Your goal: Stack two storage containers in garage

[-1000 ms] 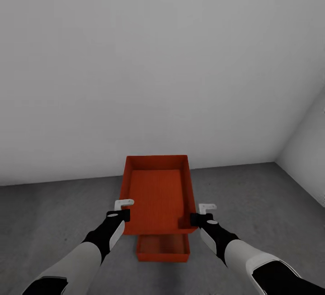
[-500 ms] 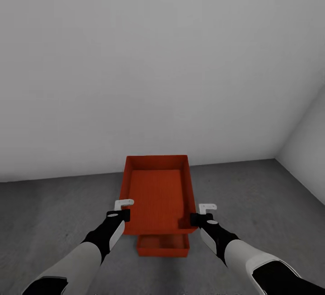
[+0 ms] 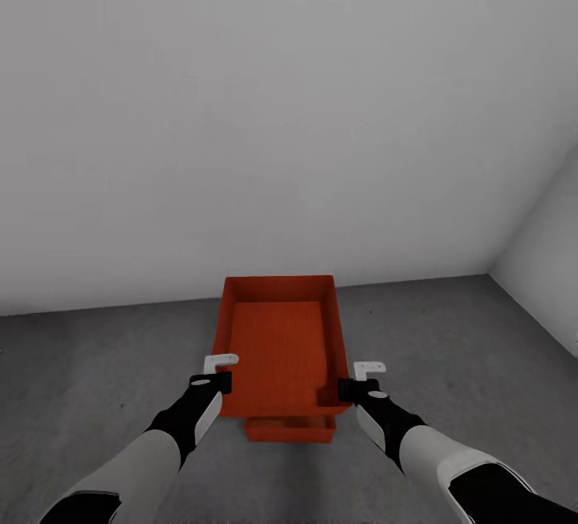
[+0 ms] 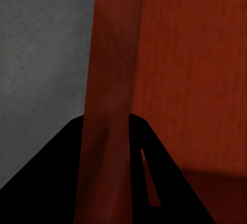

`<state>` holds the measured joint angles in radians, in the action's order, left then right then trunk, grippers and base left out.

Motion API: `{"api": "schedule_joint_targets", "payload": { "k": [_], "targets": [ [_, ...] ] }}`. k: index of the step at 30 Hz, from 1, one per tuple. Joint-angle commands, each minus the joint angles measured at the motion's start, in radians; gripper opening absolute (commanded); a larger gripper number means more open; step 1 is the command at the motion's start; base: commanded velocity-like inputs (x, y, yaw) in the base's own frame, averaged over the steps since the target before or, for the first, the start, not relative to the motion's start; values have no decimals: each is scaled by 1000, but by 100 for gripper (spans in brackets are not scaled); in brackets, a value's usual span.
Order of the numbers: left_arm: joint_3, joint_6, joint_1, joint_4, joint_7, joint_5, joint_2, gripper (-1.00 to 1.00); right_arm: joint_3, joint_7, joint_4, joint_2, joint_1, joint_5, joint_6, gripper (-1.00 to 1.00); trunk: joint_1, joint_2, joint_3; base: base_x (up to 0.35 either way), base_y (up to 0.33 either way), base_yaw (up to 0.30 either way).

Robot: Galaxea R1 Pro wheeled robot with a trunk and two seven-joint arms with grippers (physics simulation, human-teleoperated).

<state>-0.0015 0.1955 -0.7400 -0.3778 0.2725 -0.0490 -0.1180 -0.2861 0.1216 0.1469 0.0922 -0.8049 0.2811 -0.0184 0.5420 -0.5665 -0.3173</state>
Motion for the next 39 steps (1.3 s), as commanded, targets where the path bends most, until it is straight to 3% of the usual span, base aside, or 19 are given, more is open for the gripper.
{"api": "schedule_joint_targets", "payload": {
  "k": [1, 39],
  "targets": [
    [21, 9, -1, -7, 39, 26, 0, -100, 33, 34, -3, -20, 0, 10, -3, -100, 0, -2, -3, -91, 0, 0],
    [21, 9, -1, -7, 39, 26, 1, -100, 33, 33, -3, -20, 0, 10, -5, -100, 0, -2, -63, -5, 0, 0]
  ]
}}
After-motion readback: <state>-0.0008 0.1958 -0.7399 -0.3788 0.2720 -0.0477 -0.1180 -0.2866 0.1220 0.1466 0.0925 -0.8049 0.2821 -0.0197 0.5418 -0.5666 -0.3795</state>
